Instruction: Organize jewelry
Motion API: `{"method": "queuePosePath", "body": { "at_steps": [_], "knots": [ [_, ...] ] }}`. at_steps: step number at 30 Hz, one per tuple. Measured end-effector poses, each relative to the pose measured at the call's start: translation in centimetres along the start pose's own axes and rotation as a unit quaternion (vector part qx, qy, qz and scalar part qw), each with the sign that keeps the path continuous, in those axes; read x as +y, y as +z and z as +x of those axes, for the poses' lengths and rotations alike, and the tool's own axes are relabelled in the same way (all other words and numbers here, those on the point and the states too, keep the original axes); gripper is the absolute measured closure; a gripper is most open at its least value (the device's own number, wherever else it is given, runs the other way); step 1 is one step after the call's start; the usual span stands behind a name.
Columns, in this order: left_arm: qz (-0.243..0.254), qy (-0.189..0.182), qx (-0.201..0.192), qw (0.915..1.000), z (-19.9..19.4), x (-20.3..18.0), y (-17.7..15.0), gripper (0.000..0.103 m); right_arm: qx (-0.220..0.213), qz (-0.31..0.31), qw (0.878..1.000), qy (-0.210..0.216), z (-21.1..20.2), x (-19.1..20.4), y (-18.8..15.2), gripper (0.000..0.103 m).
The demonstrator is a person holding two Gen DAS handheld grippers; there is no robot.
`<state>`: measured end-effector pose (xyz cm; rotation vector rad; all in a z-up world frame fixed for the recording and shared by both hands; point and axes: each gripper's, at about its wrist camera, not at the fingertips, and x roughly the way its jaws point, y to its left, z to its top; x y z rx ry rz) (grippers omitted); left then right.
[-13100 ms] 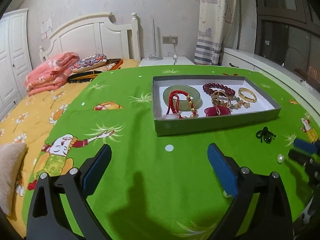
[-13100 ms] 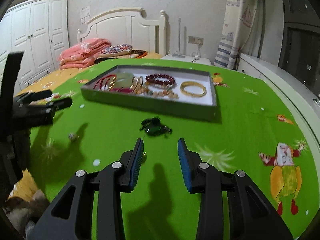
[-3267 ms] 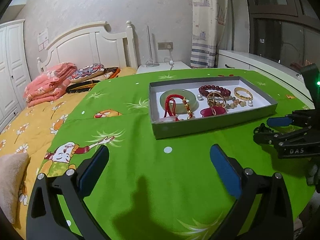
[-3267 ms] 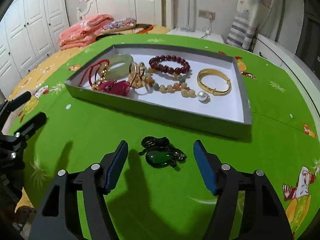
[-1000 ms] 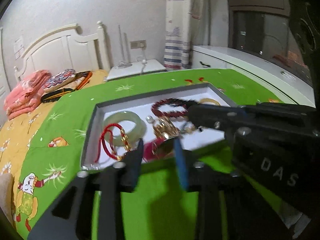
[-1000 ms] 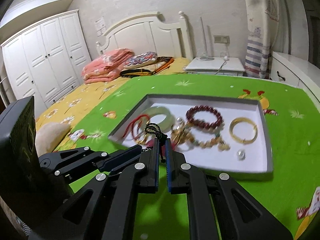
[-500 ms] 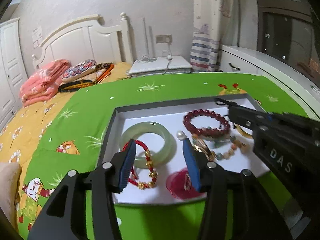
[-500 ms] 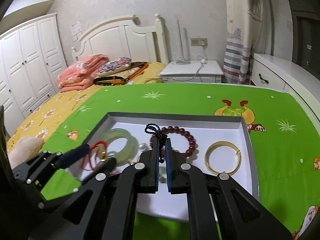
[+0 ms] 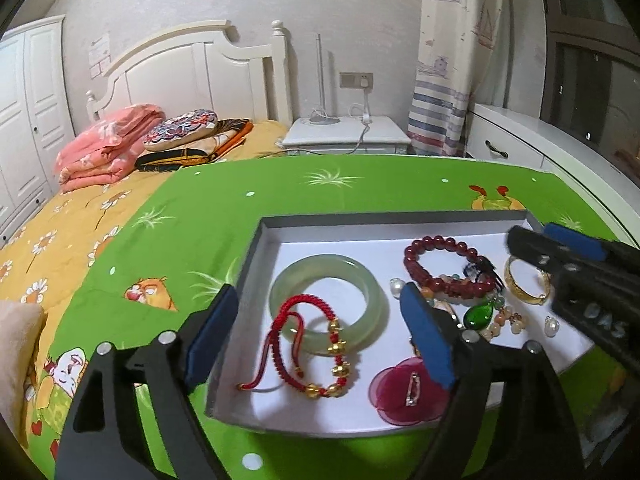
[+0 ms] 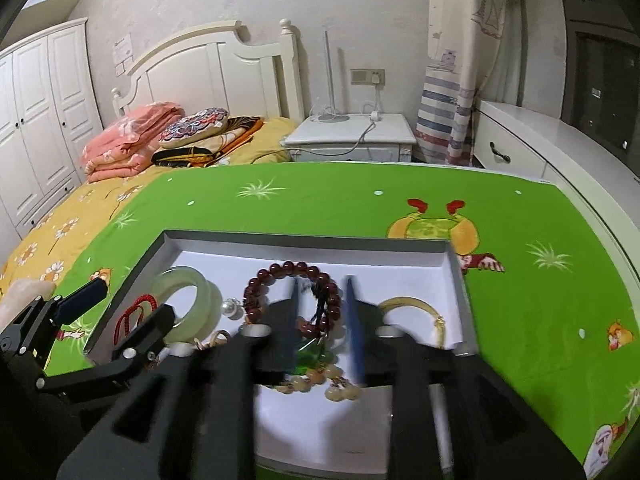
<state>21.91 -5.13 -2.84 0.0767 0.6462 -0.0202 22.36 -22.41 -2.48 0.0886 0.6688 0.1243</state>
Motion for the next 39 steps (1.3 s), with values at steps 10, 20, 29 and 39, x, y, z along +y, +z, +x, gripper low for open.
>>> {"method": "queuePosePath", "body": {
  "at_steps": [10,20,29,39],
  "knots": [
    [-0.002,0.010,-0.057,0.9983,-3.1,1.7,-0.3,0.005,-0.024,0.022,0.999,-0.022,-2.8,-1.9,-1.1,0.045],
    [-0.009,0.034,-0.097,0.9946,-8.2,3.5,-1.8,0.005,-0.065,-0.026,0.997,-0.038,-7.5,1.1,-4.7,0.022],
    [-0.005,0.021,-0.098,0.9949,-11.4,3.7,-5.4,0.005,-0.082,-0.037,0.996,-0.026,-10.4,2.4,-7.8,0.019],
    [0.012,0.006,-0.087,0.9961,-12.4,2.6,-7.6,0.005,-0.088,-0.044,0.994,-0.035,-12.4,3.1,-10.2,0.019]
  ]
}}
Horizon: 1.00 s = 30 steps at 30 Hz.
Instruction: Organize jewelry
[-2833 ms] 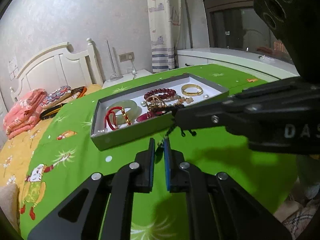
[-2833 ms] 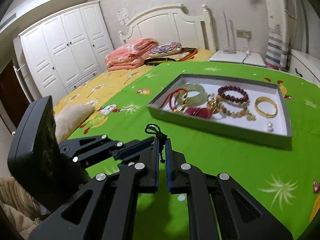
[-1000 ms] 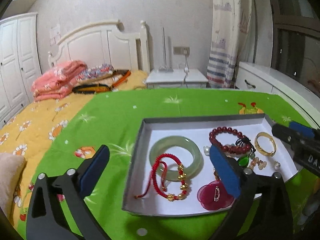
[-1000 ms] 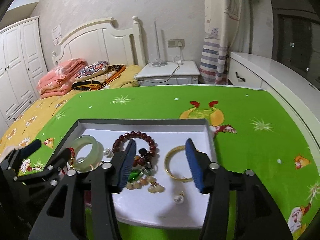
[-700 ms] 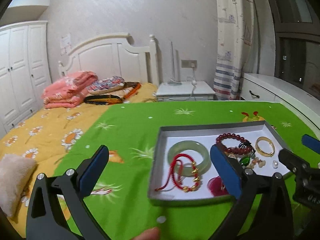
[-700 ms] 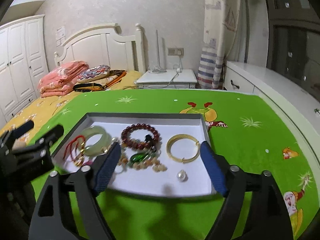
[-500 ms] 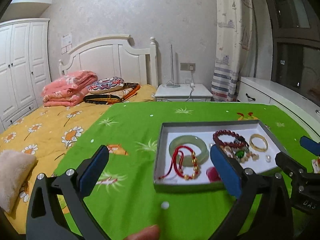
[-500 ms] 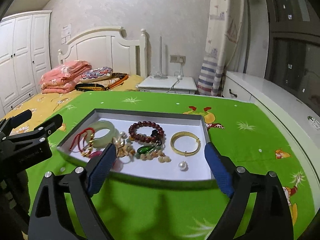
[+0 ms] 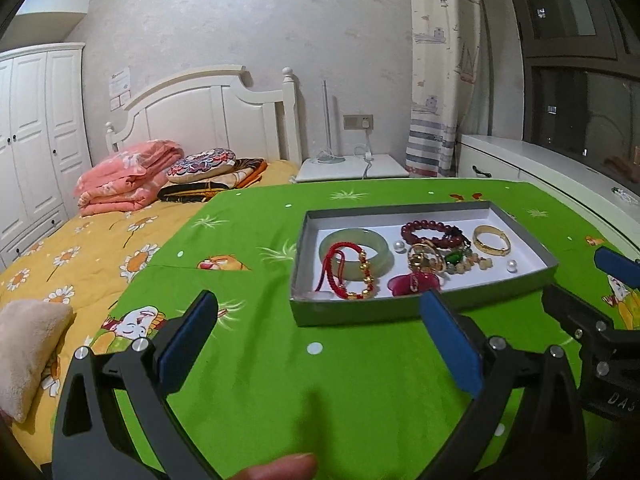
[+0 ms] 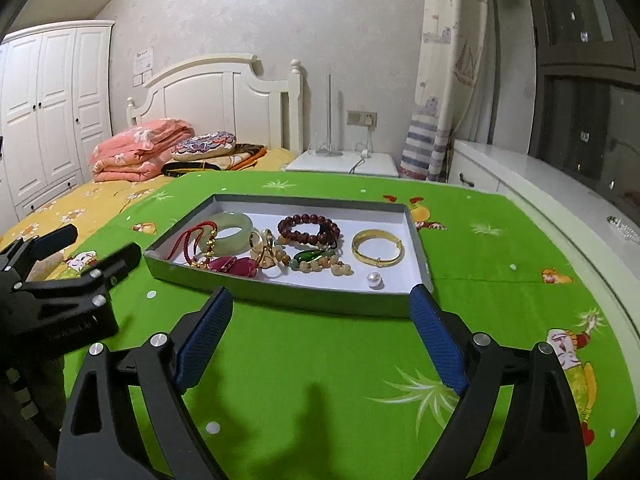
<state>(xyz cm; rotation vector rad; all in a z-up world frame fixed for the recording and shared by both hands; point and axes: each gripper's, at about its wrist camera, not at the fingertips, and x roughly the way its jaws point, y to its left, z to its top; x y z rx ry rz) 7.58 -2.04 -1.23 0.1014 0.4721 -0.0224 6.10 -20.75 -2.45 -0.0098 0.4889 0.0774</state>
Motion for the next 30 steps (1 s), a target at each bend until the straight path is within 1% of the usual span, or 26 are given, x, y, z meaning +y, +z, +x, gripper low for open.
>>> {"method": "queuePosePath", "body": {
  "at_steps": [6,16,30],
  "knots": [
    [-0.003,-0.002,-0.006,1.0000,-0.64,-0.14,0.12,0.005,-0.020,-0.016,1.000,-0.012,-1.10,0.73,-0.20,0.019],
    [-0.008,-0.004,0.000,1.0000,-0.42,0.14,0.30,0.005,-0.010,-0.013,1.000,-0.013,-0.68,0.52,-0.75,0.019],
    [-0.010,-0.008,0.006,0.9999,-0.20,0.25,0.03,0.005,-0.011,-0.011,1.000,-0.014,-0.62,0.36,-0.85,0.019]
  ]
}}
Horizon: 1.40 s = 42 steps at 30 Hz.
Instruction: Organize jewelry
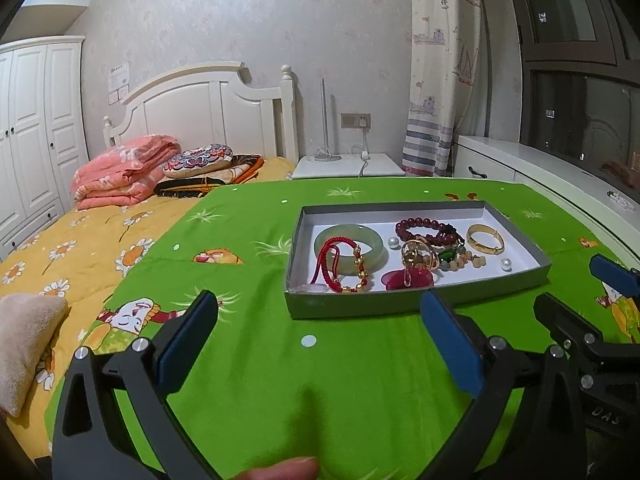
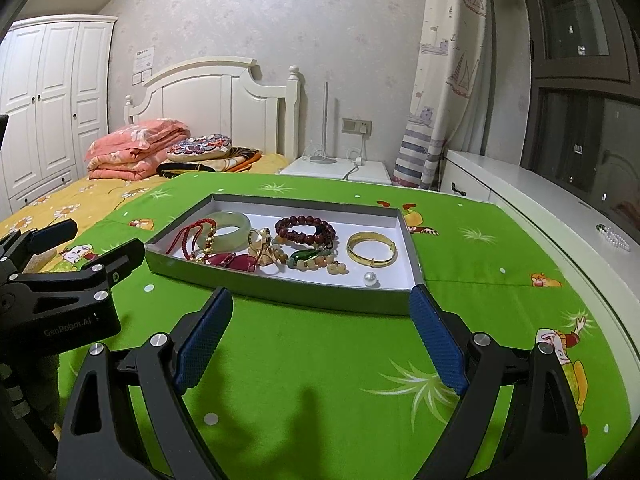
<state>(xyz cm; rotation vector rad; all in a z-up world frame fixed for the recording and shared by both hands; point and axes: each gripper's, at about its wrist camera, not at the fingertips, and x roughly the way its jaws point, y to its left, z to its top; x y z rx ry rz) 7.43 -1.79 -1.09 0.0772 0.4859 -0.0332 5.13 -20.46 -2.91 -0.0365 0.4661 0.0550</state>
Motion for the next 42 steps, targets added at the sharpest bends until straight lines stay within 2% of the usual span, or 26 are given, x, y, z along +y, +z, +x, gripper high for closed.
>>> {"method": "queuePosePath", "body": {
  "at_steps": [42],
  "knots": [
    [-0.002,-0.005,0.009,0.9999,0.1,0.0,-1.2,0.005,0.008,-0.003,1.000,-0.002,0.0,0.2,-0.7,0.019]
  ]
}}
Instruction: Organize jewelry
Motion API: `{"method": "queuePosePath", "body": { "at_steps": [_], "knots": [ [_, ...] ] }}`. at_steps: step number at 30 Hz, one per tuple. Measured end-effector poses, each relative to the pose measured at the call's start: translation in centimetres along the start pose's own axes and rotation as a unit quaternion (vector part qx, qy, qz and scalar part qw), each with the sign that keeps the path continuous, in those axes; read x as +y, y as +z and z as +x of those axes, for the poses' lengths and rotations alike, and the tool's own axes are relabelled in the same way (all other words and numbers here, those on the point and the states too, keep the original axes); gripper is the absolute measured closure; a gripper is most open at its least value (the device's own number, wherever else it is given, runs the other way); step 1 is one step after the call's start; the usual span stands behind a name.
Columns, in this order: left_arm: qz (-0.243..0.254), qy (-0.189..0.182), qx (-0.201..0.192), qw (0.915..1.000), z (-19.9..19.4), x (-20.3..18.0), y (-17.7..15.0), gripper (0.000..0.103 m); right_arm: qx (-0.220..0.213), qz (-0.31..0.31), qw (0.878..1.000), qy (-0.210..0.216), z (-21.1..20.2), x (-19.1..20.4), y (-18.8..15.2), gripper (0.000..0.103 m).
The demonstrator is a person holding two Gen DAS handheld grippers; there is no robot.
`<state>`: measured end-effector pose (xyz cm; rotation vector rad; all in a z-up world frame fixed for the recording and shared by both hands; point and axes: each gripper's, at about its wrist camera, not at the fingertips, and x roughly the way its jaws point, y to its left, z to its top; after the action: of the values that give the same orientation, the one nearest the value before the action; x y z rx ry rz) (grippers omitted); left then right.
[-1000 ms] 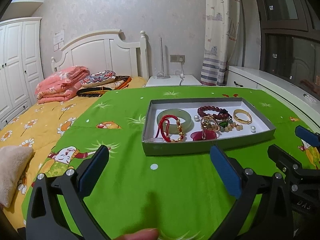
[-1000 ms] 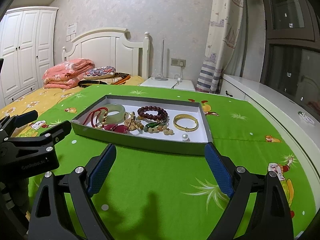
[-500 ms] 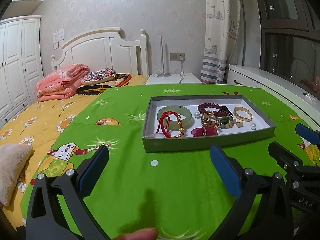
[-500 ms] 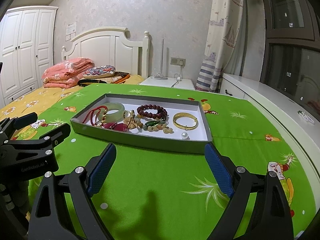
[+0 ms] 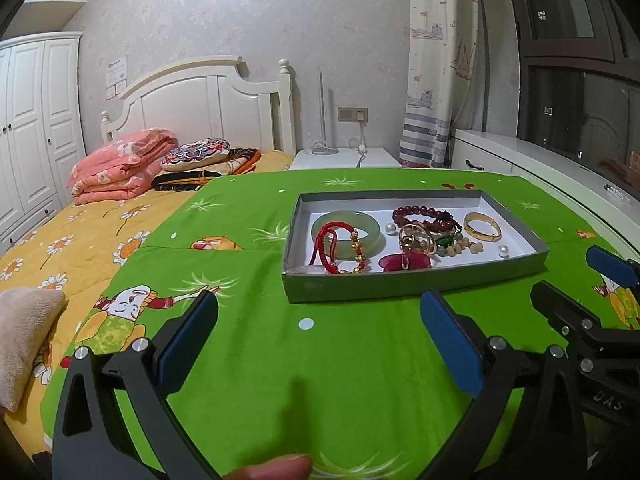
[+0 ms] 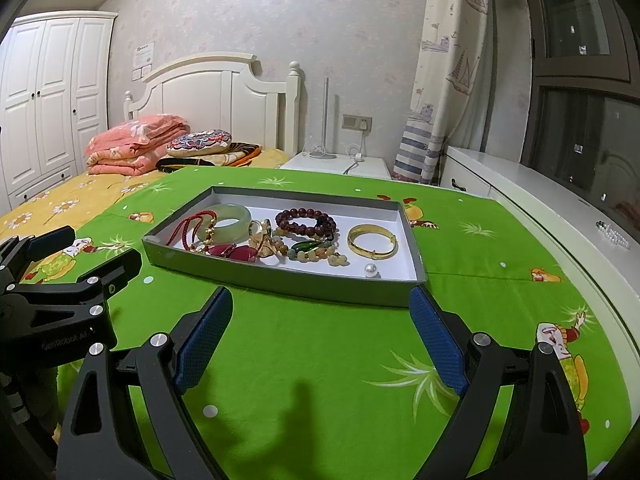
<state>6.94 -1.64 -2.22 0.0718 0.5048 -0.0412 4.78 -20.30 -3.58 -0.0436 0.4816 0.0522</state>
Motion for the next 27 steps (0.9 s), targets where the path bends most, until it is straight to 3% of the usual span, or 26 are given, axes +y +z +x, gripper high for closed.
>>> {"method": "queuePosePath", "body": {
  "at_steps": [27],
  "knots": [
    [-0.005,0.008,-0.025,0.9996,-1.3,0.0,0.5,0.005,0.002,0.000,1.000,0.000,0.0,0.1,-0.1,0.019]
  ]
}}
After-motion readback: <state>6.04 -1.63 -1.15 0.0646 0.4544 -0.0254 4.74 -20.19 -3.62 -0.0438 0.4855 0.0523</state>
